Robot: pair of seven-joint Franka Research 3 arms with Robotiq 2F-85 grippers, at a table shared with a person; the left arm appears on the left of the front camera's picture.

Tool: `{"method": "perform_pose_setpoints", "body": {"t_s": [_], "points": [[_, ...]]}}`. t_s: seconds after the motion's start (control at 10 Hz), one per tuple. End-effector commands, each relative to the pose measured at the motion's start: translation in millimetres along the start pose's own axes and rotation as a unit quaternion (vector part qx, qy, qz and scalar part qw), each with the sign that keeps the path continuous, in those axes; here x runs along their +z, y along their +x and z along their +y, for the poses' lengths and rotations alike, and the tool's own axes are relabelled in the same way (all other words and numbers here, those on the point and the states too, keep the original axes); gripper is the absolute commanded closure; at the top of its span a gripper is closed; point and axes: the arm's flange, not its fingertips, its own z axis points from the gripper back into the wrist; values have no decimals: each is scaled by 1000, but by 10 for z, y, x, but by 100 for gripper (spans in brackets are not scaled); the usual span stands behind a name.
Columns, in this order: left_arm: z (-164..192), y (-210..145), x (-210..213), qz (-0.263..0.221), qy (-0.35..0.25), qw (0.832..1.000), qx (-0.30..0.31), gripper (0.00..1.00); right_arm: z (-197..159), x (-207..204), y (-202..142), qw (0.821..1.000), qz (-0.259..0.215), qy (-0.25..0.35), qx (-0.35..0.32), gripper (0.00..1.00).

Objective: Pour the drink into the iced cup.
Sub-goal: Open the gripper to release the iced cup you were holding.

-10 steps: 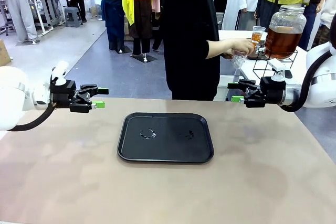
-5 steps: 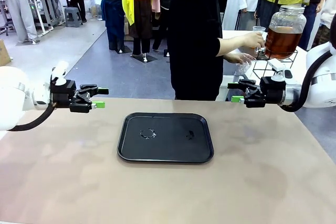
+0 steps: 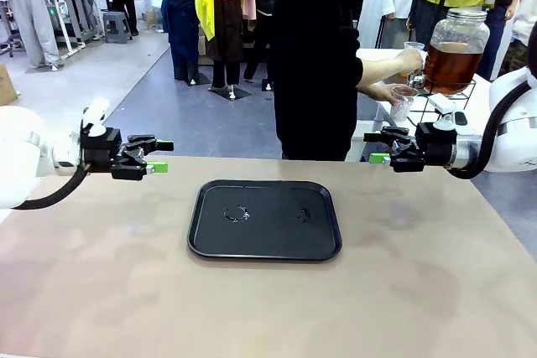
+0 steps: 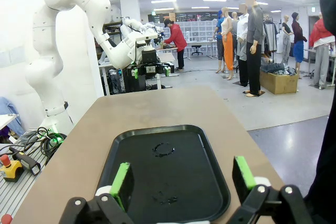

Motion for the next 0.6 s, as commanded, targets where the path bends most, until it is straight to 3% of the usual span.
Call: {"method": "perform_pose_setpoints", "body": {"t_s": [0.0, 0.5], "points": [[1, 16, -15, -6, 6, 1000, -1, 0, -35, -7, 33, 1000, 0, 1, 2, 0], [1, 16, -15, -6, 6, 1000, -1, 0, -35, -7, 33, 1000, 0, 1, 2, 0]]}}
